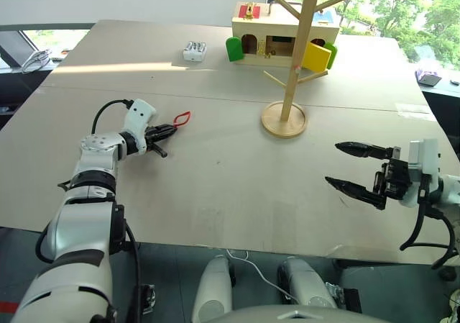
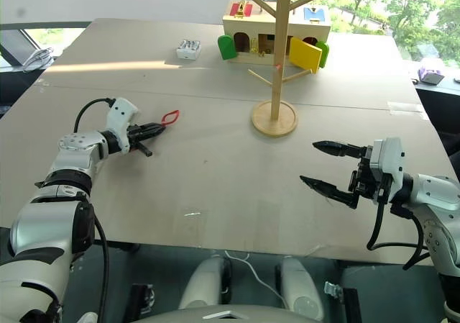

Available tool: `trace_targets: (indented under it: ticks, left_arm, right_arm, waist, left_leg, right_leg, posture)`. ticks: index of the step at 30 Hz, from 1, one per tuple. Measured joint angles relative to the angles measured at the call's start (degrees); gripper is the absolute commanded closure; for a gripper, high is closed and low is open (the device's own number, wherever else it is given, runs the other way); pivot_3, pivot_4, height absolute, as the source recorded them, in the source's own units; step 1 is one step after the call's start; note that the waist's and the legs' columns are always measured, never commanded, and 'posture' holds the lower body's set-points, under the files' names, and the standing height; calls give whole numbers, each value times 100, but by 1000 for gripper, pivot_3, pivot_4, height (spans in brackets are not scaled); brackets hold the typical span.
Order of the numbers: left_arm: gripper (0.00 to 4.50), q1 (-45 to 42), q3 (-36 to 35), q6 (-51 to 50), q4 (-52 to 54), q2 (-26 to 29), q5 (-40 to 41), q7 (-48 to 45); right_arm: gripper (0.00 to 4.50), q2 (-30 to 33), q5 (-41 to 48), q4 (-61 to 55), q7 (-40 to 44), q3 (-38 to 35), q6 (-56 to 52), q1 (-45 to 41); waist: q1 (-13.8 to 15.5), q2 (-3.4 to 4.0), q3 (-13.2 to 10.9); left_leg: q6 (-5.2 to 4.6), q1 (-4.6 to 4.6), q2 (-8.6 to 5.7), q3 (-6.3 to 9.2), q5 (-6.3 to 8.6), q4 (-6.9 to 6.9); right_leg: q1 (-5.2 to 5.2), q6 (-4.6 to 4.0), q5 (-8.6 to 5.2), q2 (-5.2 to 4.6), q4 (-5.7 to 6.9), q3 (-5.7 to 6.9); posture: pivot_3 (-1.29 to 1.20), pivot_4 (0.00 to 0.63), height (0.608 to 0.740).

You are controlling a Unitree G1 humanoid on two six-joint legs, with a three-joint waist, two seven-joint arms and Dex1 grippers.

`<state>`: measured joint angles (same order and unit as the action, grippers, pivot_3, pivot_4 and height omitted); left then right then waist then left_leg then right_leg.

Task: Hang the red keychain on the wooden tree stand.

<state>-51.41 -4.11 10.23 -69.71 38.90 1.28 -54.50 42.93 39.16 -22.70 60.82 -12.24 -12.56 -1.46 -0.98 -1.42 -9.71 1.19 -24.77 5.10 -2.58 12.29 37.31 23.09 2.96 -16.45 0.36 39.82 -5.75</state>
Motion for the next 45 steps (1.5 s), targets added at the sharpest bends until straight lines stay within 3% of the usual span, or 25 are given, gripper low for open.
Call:
trace_targets:
  ticks: [4, 6, 8, 10, 12, 19, 22, 28, 35, 45]
  left_arm:
    - [4473, 491, -163, 154, 742, -311, 259, -29]
    - [4473, 990, -249, 129, 1602, -566, 510, 7]
    - [4473, 1712, -280, 36, 3051, -961, 792, 273]
    - [4473, 2039, -291, -91, 3806, -1179, 891, 526]
    - [4473, 2599, -299, -322, 5359, -1763, 1032, 1136]
    - [4473, 2944, 253, -641, 7366, -2793, 948, 2294]
    - [4473, 2954, 621, -715, 7581, -3265, 850, 2625]
    - [4473, 2780, 1129, -716, 7368, -3633, 621, 2889]
    - [4473, 2348, 1346, -593, 6790, -4055, 443, 3180]
    - [4473, 1729, 1248, -305, 5962, -4220, 448, 3386]
  right_arm:
    - [689, 226, 381, -16, 19, -336, -317, -20]
    - [689, 450, 667, 0, 13, -659, -569, -158]
    - [689, 783, 1119, 69, 6, -1106, -966, -397]
    - [689, 934, 1306, 138, 14, -1272, -1138, -537]
    - [689, 1247, 1460, 488, 86, -1491, -1423, -741]
    - [689, 1637, 1418, 1412, 393, -1638, -1731, -1235]
    - [689, 1867, 1202, 1917, 610, -1635, -1724, -1426]
    - [689, 1907, 1029, 2189, 900, -1611, -1723, -1677]
    - [689, 1900, 886, 2134, 997, -1566, -1721, -1712]
    - [689, 1843, 820, 2001, 991, -1576, -1720, -1658]
  waist:
    - [24, 0, 0]
    - [25, 0, -1]
    - [25, -1, -1]
    - [22, -3, -1]
    - [25, -2, 0]
    - [22, -2, 2]
    - [29, 4, 6]
    - [12, 10, 8]
    - [31, 10, 8]
    - [23, 11, 8]
  left_leg:
    - [0, -4, 0, -3, 0, 1]
    - [0, -5, 0, -3, 0, 2]
    - [0, -3, 2, 0, 0, 2]
    - [0, -3, 2, 4, 0, 4]
    - [-1, 0, -1, 0, 0, 7]
    - [-2, 8, -4, 9, 0, 12]
    - [-2, 8, -8, 11, 0, 12]
    - [-2, 10, -7, 12, 0, 11]
    - [-2, 5, -10, 14, 0, 11]
    - [-3, 5, -11, 16, 1, 8]
  right_leg:
    - [0, 0, 0, -6, -1, 0]
    - [0, 0, 1, -8, -1, 0]
    - [-3, 0, 1, -8, -1, 1]
    - [-5, 0, 1, -6, -2, 3]
    - [-13, 1, 2, -14, -5, 0]
    - [-26, 2, 2, -7, -9, 0]
    - [-27, 2, 2, -9, -11, 1]
    - [-26, 2, 1, -6, -10, 0]
    - [-27, 3, 1, -7, -16, 1]
    - [-27, 4, 0, -7, -18, 1]
  posture:
    - [0, 150, 735]
    - [0, 150, 735]
    - [0, 150, 735]
    - [0, 150, 735]
    - [0, 150, 735]
    - [0, 150, 735]
    - [0, 150, 735]
    - [0, 150, 735]
    - [0, 150, 735]
    - [0, 150, 735]
